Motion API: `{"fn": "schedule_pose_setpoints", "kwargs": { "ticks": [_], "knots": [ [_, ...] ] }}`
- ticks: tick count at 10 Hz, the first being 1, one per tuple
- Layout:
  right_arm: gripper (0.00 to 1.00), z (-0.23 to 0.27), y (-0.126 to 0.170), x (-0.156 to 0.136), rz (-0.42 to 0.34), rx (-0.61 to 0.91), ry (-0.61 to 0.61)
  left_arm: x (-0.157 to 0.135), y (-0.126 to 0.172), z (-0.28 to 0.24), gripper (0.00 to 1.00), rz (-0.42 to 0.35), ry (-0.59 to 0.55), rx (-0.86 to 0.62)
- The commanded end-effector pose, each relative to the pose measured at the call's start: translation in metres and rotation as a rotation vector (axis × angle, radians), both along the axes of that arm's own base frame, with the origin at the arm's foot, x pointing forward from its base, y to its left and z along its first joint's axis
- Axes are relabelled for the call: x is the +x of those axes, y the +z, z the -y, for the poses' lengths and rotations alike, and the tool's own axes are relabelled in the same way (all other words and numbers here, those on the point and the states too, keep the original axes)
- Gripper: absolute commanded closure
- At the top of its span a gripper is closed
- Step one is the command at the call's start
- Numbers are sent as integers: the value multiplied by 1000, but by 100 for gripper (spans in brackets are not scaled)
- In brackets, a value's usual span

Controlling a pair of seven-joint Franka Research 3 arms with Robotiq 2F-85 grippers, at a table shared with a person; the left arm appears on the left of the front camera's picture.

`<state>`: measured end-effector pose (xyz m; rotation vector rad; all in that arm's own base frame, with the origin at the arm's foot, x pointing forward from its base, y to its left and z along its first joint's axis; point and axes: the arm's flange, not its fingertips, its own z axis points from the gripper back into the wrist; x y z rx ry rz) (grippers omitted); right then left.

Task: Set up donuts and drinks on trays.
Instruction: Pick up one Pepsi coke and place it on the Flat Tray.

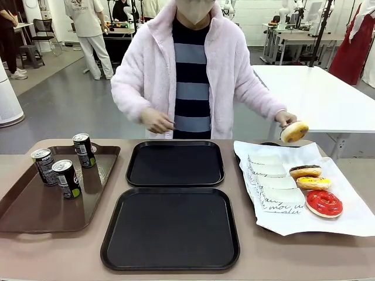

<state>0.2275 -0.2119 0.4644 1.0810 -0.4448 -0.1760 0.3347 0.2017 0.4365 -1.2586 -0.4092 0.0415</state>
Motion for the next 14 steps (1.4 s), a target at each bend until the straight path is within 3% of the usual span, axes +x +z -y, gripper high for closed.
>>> {"fn": "schedule_pose_setpoints", "kwargs": {
  "ticks": [1, 2, 3, 4, 5, 8, 9, 11, 12, 14],
  "knots": [
    [0, -2, 0, 3, 13, 14, 8, 1, 1, 0, 0, 11, 1, -13],
    [0, -2, 0, 3, 13, 14, 8, 0, 0, 0, 0, 0, 0, 0],
    [0, -2, 0, 3, 13, 14, 8, 3, 24, 10, 0, 61, 69, 120],
    [0, -2, 0, 3, 13, 14, 8, 9, 47, 24, 0, 44, -29, 262],
    [0, -2, 0, 3, 13, 14, 8, 19, 73, 43, 0, 38, -53, 474],
    [0, -2, 0, 3, 13, 14, 8, 43, 124, 102, 0, -91, -127, 997],
    [0, -2, 0, 3, 13, 14, 8, 47, 127, 126, 0, -126, -137, 1176],
    [0, -2, 0, 3, 13, 14, 8, 59, 113, 167, 0, -162, -143, 1304],
    [0, -2, 0, 3, 13, 14, 8, 67, 98, 185, 0, -141, -114, 1395],
    [0, -2, 0, 3, 13, 14, 8, 79, 60, 218, 0, -125, -117, 1436]
  ]
}}
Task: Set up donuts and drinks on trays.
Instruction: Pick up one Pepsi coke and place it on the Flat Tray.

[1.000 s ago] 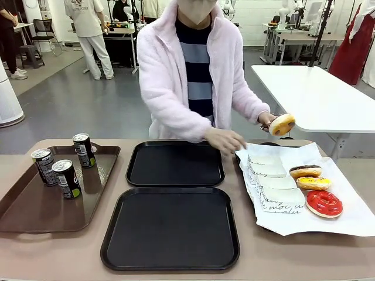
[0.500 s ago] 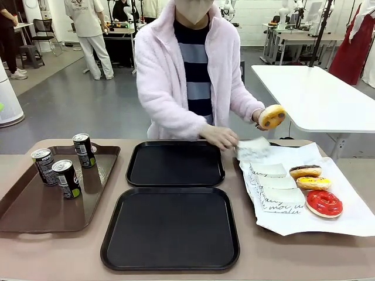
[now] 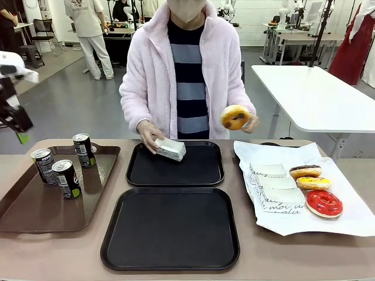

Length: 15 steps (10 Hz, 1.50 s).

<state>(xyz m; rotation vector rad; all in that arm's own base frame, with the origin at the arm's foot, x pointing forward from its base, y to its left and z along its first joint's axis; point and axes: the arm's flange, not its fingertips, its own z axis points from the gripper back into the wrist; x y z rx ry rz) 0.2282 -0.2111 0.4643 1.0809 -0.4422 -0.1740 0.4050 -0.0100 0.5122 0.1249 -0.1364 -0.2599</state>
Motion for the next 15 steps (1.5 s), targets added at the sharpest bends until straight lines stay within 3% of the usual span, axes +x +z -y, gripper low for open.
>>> {"fn": "schedule_pose_setpoints", "kwargs": {
  "ticks": [1, 4, 5, 12, 15],
  "knots": [
    [0, -1, 0, 3, 14, 14, 5, 11, -30, 17, 0, 33, 19, 26],
    [0, -1, 0, 3, 14, 14, 5, 13, -47, 39, 0, 54, 10, -118],
    [0, -1, 0, 3, 14, 14, 5, 14, -43, 31, 0, 20, 1, -10],
    [0, -1, 0, 3, 14, 14, 5, 15, -46, 32, 0, 21, 0, -26],
    [0, -1, 0, 3, 14, 14, 5, 30, -62, 85, 0, -7, 43, 35]
  ]
}}
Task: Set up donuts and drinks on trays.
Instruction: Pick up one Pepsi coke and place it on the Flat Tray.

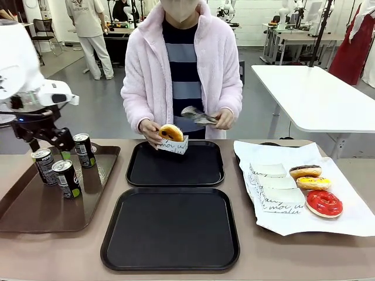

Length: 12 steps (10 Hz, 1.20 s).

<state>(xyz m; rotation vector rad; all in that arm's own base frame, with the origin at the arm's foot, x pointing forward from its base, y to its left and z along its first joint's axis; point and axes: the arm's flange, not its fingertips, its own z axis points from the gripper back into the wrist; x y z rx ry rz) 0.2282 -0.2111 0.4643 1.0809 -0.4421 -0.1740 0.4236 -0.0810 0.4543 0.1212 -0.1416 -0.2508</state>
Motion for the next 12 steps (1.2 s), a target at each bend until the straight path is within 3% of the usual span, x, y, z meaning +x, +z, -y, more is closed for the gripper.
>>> {"fn": "schedule_pose_setpoints", "kwargs": {
  "ticks": [1, 2, 7, 12],
  "knots": [
    [0, -1, 0, 3, 14, 14, 5, 11, -12, 17, 0, -27, 27, 28],
    [0, -1, 0, 3, 14, 14, 5, 9, -18, 13, 0, -46, 43, -5],
    [0, -1, 0, 3, 14, 14, 5, 2, -38, -1, 0, 38, 134, -96],
    [0, -1, 0, 3, 14, 14, 5, 12, -67, 0, 0, -15, 176, -112]
  ]
}}
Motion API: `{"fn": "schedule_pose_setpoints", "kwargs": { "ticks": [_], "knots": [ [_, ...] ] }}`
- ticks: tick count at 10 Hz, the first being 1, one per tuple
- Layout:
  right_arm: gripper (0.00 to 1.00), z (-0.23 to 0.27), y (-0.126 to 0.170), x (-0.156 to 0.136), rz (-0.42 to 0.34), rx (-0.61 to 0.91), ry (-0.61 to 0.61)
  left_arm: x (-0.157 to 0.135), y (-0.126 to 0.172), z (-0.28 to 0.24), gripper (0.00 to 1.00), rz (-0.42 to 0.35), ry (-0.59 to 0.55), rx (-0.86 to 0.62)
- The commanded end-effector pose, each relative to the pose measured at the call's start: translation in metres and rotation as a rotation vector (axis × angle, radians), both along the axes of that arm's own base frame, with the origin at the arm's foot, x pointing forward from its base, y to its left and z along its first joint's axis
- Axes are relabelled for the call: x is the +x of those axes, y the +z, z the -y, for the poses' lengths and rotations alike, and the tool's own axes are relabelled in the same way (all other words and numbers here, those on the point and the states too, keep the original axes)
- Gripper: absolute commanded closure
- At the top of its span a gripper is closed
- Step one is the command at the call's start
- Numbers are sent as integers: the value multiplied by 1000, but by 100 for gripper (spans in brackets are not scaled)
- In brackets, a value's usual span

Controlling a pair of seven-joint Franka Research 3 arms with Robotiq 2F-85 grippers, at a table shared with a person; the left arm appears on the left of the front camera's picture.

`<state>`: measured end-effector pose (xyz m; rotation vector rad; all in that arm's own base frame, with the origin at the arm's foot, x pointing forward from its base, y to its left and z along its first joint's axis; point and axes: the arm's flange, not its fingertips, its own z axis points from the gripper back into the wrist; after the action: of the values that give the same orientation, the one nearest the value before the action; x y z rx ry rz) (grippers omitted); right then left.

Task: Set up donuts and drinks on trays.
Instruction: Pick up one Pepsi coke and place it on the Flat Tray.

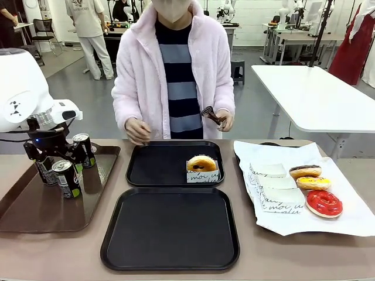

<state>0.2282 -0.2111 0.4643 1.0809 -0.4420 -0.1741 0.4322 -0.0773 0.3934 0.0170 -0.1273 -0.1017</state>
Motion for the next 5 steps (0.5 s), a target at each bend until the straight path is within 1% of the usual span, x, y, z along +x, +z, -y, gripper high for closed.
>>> {"fn": "schedule_pose_setpoints", "kwargs": {
  "ticks": [1, 2, 3, 4, 5],
  "knots": [
    [0, -1, 0, 3, 14, 14, 5, 5, -8, 4, 0, -9, 38, 2],
    [0, -1, 0, 3, 14, 14, 5, 5, -10, 4, 0, -2, 30, -12],
    [0, -1, 0, 3, 14, 14, 5, 5, -9, 4, 45, -15, 38, -9],
    [0, -1, 0, 3, 14, 14, 5, 5, -8, 3, 53, -15, 45, -11],
    [0, -1, 0, 3, 14, 14, 5, 5, -7, 3, 99, -12, 46, -13]
  ]
}}
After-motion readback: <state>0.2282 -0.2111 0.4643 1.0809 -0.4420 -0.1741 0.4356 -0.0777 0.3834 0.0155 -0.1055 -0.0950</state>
